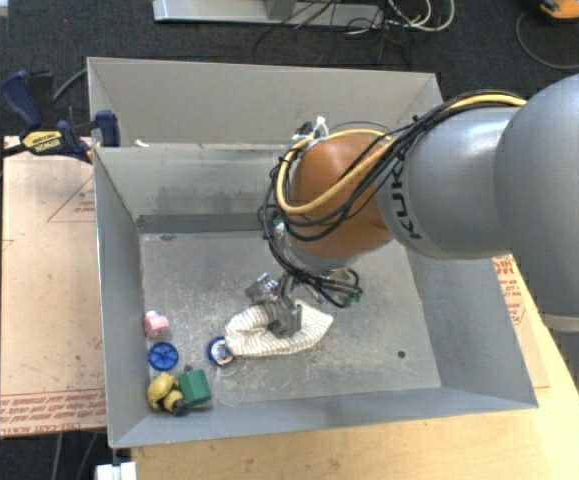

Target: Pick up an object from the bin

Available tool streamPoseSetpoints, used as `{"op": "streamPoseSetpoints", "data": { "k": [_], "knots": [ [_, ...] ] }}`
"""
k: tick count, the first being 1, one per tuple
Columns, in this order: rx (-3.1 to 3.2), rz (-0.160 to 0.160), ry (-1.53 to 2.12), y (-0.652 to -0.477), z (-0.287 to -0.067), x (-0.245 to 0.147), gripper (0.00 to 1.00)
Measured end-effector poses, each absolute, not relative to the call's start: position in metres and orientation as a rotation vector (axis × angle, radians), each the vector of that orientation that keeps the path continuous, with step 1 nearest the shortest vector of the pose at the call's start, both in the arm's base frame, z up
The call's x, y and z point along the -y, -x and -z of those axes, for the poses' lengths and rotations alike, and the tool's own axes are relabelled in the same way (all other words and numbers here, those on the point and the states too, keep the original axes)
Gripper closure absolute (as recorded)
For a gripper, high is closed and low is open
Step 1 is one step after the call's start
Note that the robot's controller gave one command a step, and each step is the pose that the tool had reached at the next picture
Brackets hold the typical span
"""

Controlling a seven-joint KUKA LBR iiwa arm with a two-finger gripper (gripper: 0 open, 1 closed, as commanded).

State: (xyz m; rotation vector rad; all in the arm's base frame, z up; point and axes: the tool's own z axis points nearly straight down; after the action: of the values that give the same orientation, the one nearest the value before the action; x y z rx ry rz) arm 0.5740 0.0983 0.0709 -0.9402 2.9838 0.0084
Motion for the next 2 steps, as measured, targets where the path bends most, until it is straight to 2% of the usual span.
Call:
{"op": "streamPoseSetpoints", "data": {
  "k": [1,2],
  "knots": [
    [-2.981,-0.006,0.951,-0.5774,-0.1910,-0.0885,1.00],
    [-2.981,-0.006,0.951,-0.5774,-0.1909,-0.0885,1.00]
  ]
}}
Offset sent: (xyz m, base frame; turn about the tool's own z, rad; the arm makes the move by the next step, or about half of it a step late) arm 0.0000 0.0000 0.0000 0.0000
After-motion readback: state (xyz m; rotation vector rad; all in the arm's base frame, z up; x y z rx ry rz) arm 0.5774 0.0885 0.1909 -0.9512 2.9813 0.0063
